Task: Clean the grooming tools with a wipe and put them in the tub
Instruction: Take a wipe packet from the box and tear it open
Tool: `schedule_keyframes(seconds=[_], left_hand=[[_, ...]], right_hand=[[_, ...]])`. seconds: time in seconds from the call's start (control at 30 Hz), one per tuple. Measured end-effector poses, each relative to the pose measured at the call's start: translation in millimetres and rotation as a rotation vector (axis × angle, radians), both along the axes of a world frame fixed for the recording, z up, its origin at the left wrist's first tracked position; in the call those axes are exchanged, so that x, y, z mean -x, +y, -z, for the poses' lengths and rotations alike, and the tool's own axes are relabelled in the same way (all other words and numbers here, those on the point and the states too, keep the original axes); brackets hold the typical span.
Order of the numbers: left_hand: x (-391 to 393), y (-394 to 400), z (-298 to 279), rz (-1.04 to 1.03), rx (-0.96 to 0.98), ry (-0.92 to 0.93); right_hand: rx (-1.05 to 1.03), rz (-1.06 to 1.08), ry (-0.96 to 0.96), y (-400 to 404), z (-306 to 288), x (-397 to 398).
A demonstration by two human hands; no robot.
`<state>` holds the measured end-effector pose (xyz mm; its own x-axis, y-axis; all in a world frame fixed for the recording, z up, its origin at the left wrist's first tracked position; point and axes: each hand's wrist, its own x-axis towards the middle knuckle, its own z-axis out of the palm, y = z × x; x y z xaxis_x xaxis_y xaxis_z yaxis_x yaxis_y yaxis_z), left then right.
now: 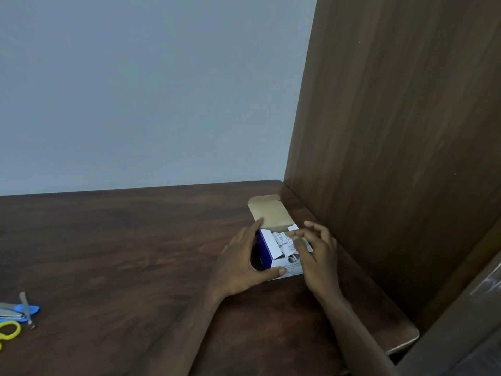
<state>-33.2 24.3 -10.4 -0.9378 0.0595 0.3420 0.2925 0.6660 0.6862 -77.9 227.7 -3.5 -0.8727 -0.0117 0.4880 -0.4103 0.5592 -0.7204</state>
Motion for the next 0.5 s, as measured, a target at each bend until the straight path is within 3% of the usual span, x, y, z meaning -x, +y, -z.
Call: schedule_keyframes(seconds=[0.3, 0.5], left_hand=[[-2.7, -0.3, -0.7, 0.010, 0.004, -0.025], [-4.8, -0.1, -2.3, 0.009, 0.017, -0.036]], right_hand=[[-0.620, -0.049, -0.101, -4.9, -51.5, 5.6], [-0.735, -0.127, 0.117, 0.0, -55.7, 12.5]])
